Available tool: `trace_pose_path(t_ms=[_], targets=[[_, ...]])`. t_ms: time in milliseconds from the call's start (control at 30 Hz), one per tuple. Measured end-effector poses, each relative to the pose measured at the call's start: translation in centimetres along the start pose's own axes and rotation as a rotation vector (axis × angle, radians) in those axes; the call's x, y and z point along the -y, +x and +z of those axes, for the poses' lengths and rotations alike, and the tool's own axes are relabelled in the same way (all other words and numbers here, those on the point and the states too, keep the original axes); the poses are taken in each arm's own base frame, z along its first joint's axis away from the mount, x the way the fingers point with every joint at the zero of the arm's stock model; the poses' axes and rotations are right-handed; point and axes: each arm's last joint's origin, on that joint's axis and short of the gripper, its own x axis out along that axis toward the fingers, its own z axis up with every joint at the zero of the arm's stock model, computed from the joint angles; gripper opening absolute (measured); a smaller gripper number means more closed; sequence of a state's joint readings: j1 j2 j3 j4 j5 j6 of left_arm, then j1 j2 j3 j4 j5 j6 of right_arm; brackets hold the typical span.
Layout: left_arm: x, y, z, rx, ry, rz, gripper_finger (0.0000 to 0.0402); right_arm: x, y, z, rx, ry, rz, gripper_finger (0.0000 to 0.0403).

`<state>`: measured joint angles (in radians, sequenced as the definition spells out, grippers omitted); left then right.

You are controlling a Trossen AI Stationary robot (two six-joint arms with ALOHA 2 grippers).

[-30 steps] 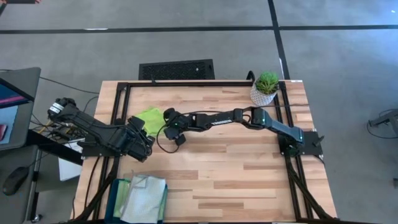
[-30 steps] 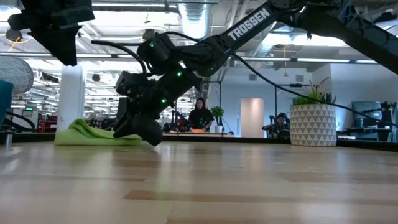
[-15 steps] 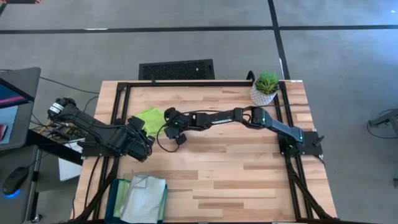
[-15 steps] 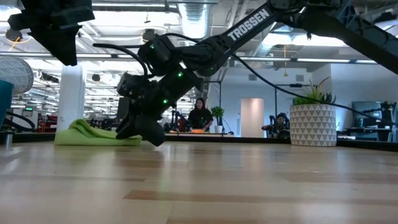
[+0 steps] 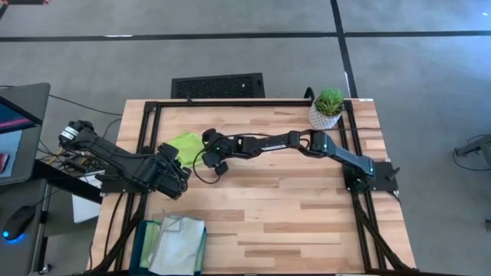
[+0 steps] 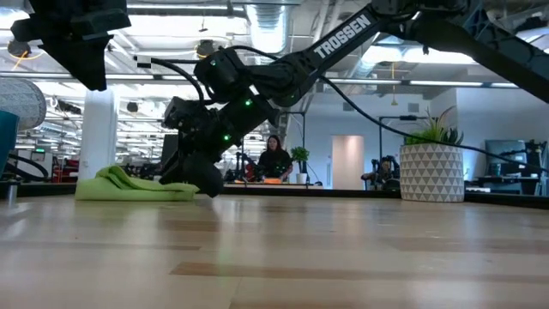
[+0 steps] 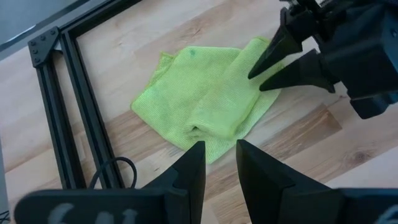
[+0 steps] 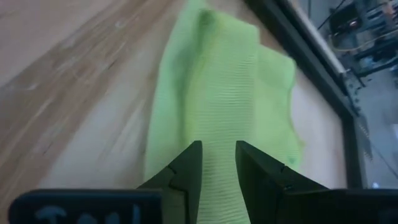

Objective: Fold microfiber towels
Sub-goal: Fold the green microfiber cloth

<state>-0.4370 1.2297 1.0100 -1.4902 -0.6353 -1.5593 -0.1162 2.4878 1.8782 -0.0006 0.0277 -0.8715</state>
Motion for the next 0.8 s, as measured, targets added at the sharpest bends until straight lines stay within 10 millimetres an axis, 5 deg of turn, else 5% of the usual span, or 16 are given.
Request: trace_pose_path(t_ms=[800], targets=[[0.1,0.0,0.0,0.0,-0.004,-0.006,0.0083,-0.7,0.1,0.3,0.11,0.021,0.118,0.012]])
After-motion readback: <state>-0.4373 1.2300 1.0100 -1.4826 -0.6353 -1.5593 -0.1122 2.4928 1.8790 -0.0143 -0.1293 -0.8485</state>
